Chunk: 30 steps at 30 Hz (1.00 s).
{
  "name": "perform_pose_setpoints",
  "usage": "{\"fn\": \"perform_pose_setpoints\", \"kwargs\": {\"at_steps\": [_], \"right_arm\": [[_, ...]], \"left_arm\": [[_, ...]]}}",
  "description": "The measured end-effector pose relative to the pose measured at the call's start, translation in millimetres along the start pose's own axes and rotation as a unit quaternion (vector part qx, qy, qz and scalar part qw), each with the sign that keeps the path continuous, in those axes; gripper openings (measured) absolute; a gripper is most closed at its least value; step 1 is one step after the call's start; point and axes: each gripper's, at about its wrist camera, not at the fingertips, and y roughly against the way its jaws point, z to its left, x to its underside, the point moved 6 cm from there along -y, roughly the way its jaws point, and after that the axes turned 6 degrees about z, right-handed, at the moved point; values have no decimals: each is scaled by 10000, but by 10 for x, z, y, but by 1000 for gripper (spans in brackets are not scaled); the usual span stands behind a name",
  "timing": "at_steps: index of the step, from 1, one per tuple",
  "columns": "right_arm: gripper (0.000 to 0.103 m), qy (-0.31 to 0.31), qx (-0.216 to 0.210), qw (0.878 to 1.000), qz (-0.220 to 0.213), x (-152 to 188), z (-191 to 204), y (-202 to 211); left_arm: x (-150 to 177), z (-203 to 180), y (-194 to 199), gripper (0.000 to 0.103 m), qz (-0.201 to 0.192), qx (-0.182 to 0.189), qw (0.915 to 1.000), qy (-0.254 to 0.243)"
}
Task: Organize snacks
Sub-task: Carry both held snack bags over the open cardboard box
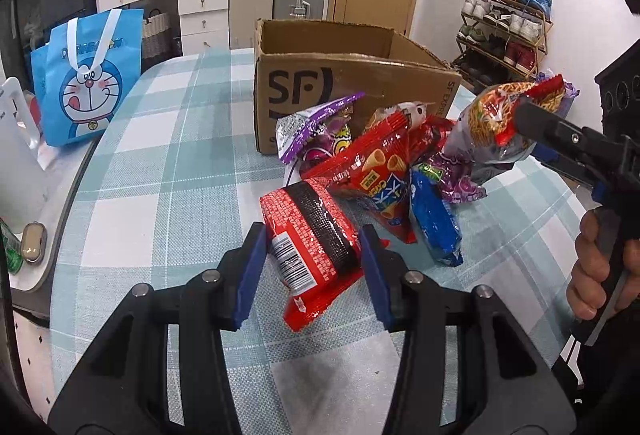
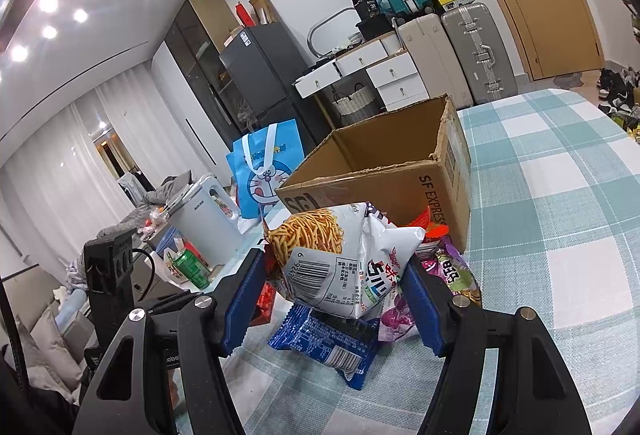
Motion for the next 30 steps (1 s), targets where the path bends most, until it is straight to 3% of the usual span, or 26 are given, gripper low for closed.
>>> {"fn": "perform_pose_setpoints", "kwargs": {"at_steps": [10,30], "right_arm": [[68,-57,231,9997,-52,-85,-56,40],[68,38,573,9982,-144,-452,78,49]], "left_arm": [[-174,-18,180,44,-229,-16,9997,33],[-935,-274,416,44,-734,-134,9966,-336]]}}
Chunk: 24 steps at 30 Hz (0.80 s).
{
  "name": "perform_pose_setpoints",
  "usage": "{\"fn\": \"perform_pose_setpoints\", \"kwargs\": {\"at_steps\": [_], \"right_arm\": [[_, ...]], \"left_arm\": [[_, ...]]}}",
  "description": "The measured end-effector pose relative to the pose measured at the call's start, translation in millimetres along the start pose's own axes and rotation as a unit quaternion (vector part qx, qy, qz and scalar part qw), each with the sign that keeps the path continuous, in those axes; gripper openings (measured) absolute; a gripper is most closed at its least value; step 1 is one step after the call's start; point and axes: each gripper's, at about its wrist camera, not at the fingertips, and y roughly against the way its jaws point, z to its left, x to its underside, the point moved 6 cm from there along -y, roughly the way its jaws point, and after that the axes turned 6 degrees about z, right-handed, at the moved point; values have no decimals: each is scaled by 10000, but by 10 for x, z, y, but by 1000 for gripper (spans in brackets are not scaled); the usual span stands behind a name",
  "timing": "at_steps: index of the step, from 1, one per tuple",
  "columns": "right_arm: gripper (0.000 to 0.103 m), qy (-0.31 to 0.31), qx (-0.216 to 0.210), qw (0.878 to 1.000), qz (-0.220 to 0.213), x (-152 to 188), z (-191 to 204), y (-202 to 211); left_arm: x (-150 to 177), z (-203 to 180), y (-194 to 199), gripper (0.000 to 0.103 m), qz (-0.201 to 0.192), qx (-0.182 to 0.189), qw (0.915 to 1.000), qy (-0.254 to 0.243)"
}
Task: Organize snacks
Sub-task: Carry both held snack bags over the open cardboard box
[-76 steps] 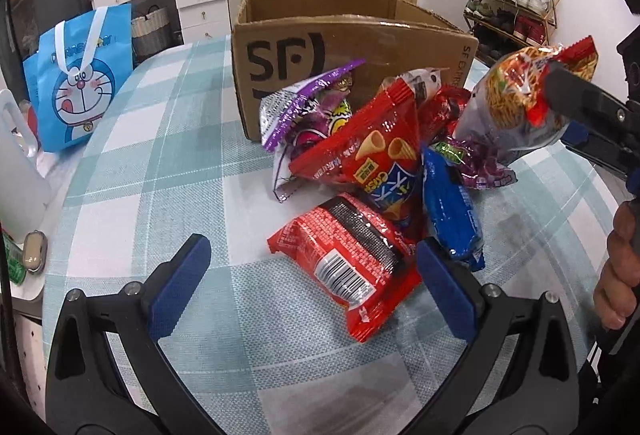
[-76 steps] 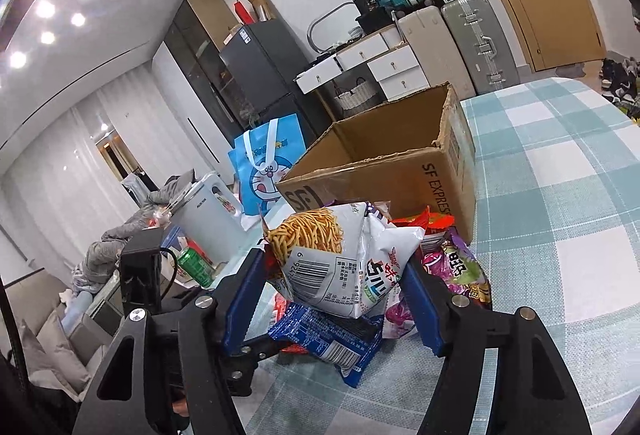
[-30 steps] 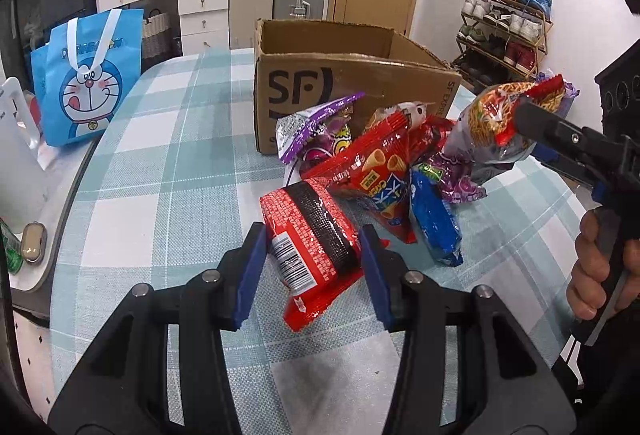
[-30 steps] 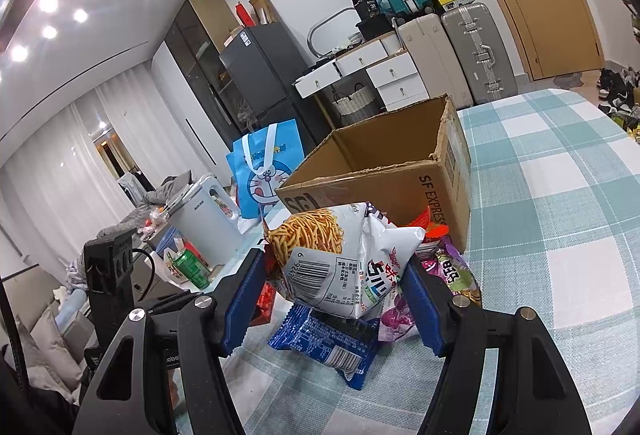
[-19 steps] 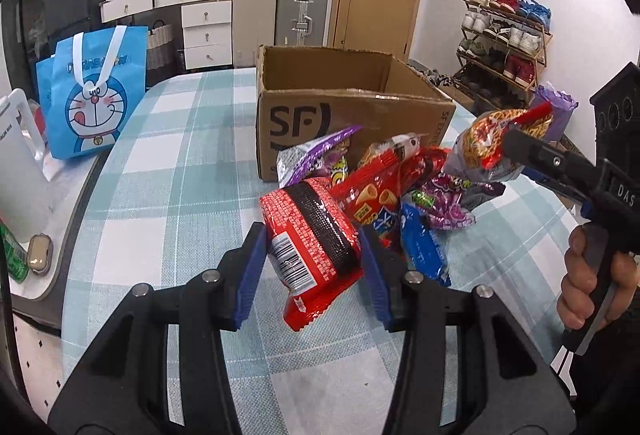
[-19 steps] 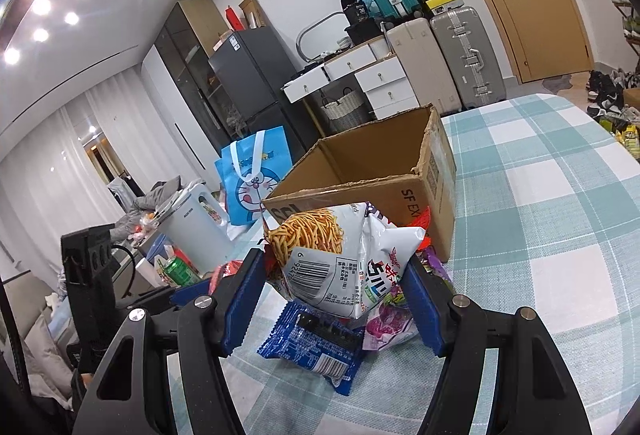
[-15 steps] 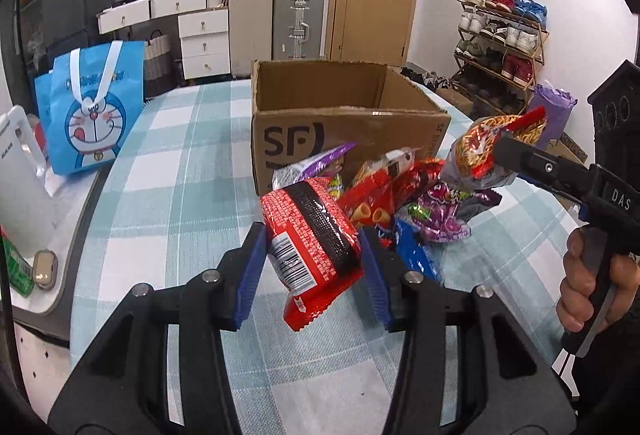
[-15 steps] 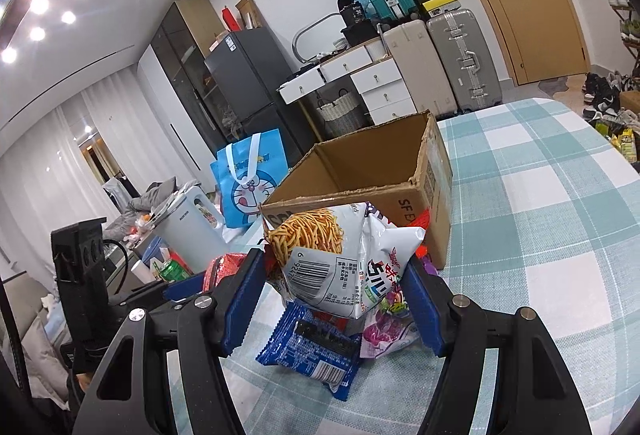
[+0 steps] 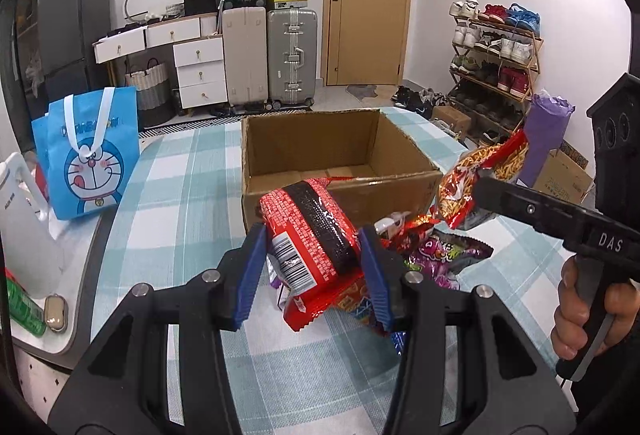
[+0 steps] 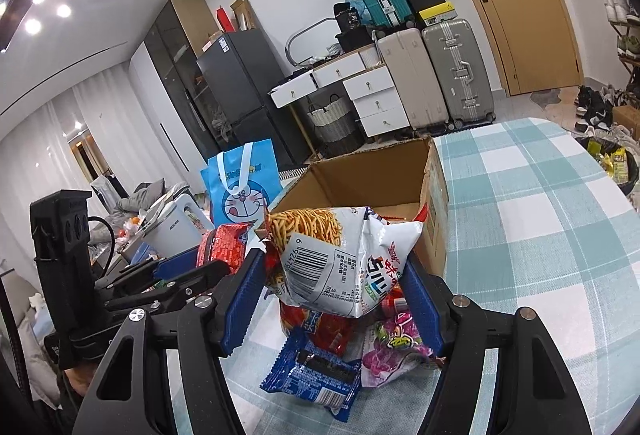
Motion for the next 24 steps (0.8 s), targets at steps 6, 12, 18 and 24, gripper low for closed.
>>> {"fn": "perform_pose_setpoints", "kwargs": {"at_steps": [6,12,18,24], "right_arm": [[68,-54,-22,10000,-25,-32,-27,-7],[68,-62,-14,10000,-42,-76,-38,-21],[68,-22,18,10000,-55,-167,-41,-72],[68,0,32,9999,-96,-287,-33,-137]], "left_arm": [[-122,-58,-33,44,-15,17,10000,-27],[-185,-111,-75,44,-22,21,10000,-47],[-257,-98,-130,44,-17,19,10000,-56],[-417,-82,-219,44,-36,28,10000,5]]}}
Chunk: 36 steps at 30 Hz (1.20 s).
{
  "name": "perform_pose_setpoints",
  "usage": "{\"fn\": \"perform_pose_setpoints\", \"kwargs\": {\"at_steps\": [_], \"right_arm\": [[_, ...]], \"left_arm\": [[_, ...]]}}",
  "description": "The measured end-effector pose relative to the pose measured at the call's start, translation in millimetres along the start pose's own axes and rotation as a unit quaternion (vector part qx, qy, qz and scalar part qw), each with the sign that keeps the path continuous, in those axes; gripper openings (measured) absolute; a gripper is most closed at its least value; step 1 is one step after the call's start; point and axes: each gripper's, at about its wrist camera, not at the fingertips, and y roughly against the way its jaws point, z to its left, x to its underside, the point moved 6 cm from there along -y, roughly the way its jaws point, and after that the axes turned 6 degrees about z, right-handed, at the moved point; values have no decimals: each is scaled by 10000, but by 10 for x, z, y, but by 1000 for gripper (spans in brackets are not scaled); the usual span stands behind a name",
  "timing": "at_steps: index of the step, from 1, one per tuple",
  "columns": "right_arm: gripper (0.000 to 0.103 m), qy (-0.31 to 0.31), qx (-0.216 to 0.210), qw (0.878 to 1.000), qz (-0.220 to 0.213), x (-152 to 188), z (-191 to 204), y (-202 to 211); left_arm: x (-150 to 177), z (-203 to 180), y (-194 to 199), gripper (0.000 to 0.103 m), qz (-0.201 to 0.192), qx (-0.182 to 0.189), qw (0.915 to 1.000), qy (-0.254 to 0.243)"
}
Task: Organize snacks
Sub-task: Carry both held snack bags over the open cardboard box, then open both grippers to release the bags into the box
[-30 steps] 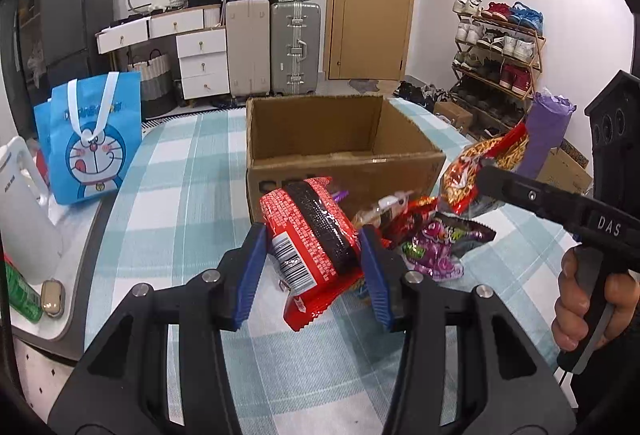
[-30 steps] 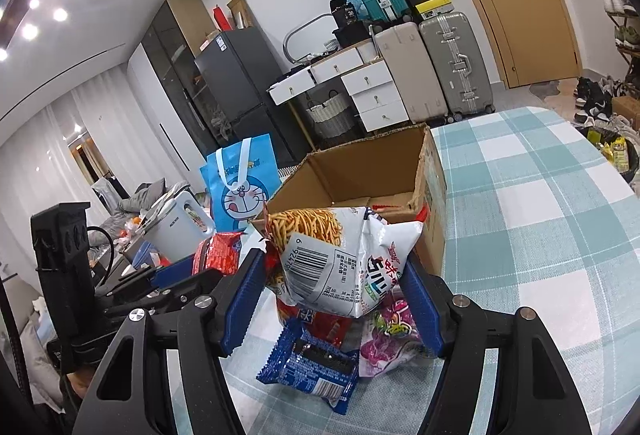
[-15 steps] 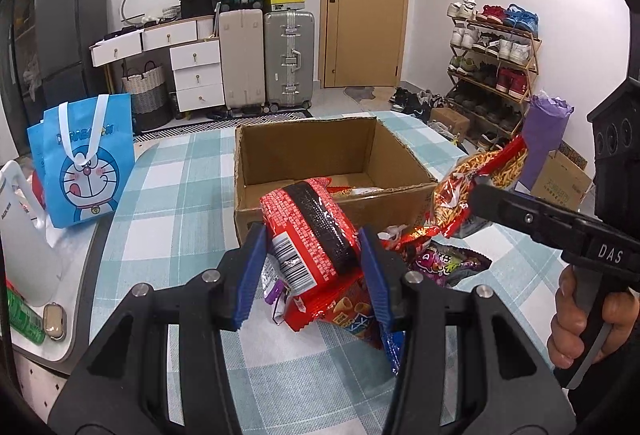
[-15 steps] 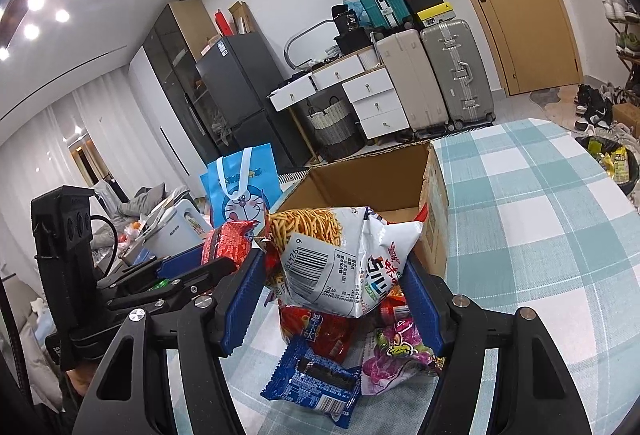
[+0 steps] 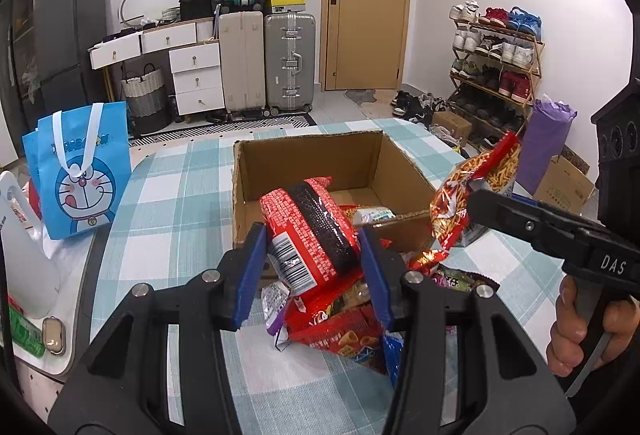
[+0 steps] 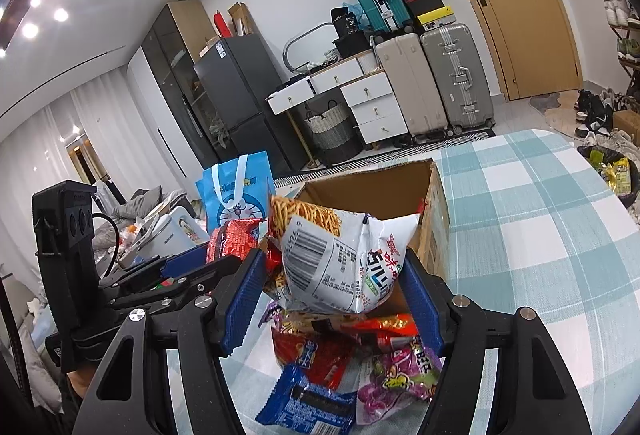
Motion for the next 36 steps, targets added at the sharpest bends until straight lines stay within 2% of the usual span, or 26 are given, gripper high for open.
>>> {"fn": "perform_pose_setpoints", "kwargs": {"at_steps": [6,7,8,17,24,29,30,36], "right_arm": [[67,-6,33,10000,-11,-135,-10,-122],[56,1,27,10000,5,-155,-14,-156],[55,0,33,10000,76,-170,-29,-203],[55,350,323,9986,229,-230,-1,-566],[55,437,691,9963,250,-314,-137,-791],[55,493,797,9955,155,-399,-148,-820],[56,488,798,9955,155,-406,-156,-812],[80,461,773,9959,117,-365,-195,-695]], "left_arm": [[-142,61,-158,44,6,14,10000,60],[-159,71,-186,44,11,13,10000,71],[-178,78,-222,44,27,16,10000,84],[-255,106,-614,44,230,-100,9996,111],[-257,141,-732,44,274,-137,9994,128],[-258,149,-782,44,290,-157,9994,69],[-260,146,-796,44,295,-155,9994,67],[-257,121,-849,45,330,-201,9993,16]]}}
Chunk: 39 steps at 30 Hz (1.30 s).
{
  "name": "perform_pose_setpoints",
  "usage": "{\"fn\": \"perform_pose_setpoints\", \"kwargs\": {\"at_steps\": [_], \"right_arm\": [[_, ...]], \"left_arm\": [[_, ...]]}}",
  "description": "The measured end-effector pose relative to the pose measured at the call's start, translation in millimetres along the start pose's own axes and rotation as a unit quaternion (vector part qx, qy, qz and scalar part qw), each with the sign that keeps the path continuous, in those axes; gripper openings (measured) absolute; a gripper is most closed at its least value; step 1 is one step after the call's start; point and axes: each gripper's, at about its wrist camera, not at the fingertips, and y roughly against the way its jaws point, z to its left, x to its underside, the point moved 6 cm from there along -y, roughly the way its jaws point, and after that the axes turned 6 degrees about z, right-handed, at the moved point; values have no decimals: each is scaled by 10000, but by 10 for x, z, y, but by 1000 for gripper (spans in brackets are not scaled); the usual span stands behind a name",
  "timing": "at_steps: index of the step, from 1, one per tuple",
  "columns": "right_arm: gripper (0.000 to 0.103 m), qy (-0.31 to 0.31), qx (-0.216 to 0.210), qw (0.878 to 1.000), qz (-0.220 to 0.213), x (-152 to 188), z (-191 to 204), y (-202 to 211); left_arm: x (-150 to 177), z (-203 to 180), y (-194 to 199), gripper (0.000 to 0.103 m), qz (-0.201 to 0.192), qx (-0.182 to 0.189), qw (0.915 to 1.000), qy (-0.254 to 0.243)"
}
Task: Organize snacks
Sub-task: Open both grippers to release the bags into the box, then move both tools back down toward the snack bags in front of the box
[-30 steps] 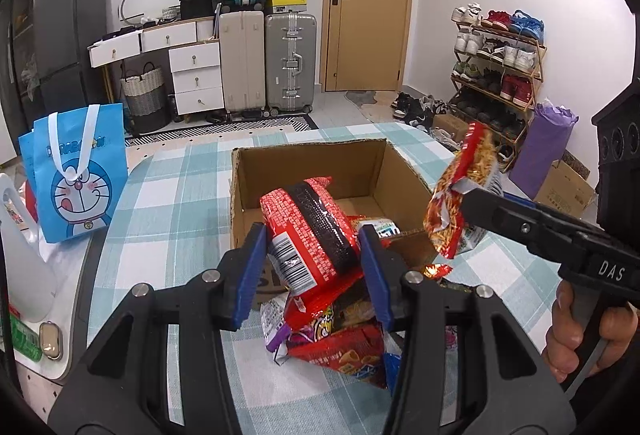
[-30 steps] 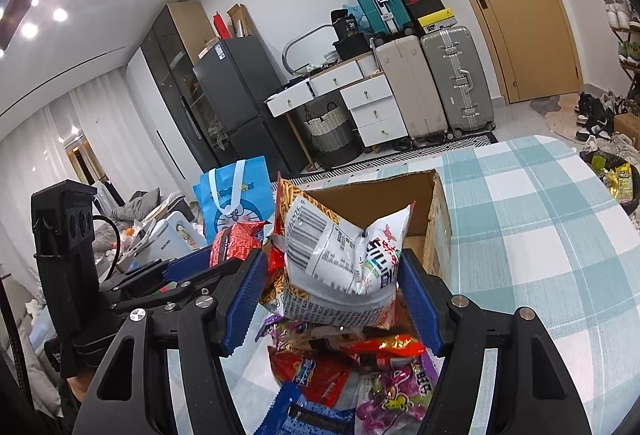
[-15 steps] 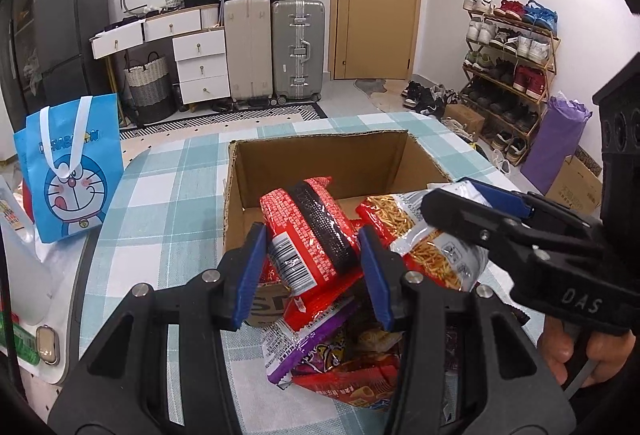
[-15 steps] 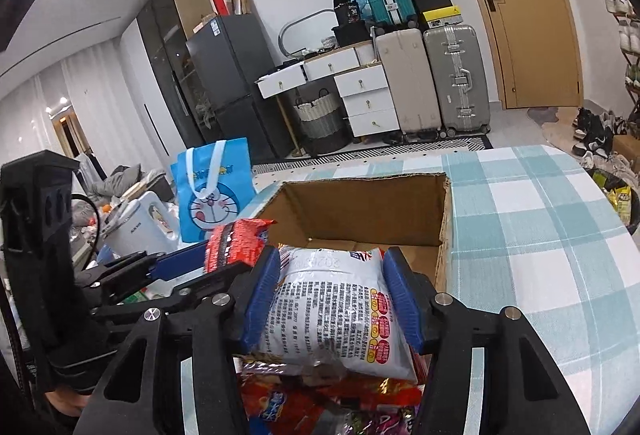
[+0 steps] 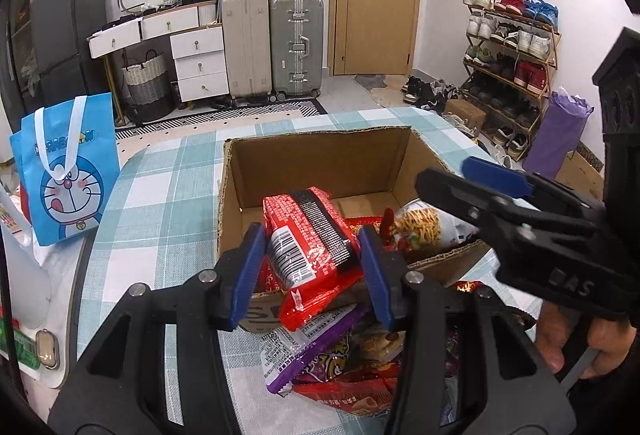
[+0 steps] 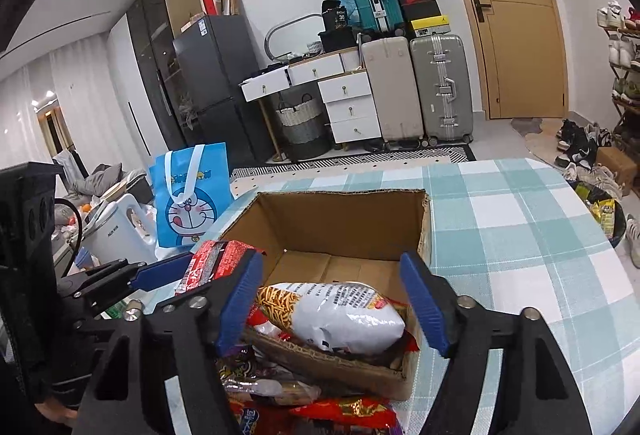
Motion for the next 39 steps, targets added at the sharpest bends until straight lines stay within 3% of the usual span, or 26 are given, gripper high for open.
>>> {"fn": "perform_pose_setpoints", "kwargs": {"at_steps": [2,6,11,22,27,39], "right_arm": [[91,-65,61,9999,-57,22,-44,73],[95,-170,142,9997,-77,51,-124,175],[101,-217,294,9993,26,115,-186,263],[102,-167,318,9991,227,357,-186,324],[102,-183,248,9992,253,442,-162,382],[102,-94,204,9990,390,711,-158,514]], "left_arm": [[6,-3,7,49,-1,-21,10000,-39],[23,3,50,82,-67,-4,10000,-25],[80,37,147,83,-129,28,9999,8],[347,111,331,86,-74,-9,10000,63],[450,109,444,102,-197,14,9997,119],[696,118,621,102,-214,23,9995,243]]}}
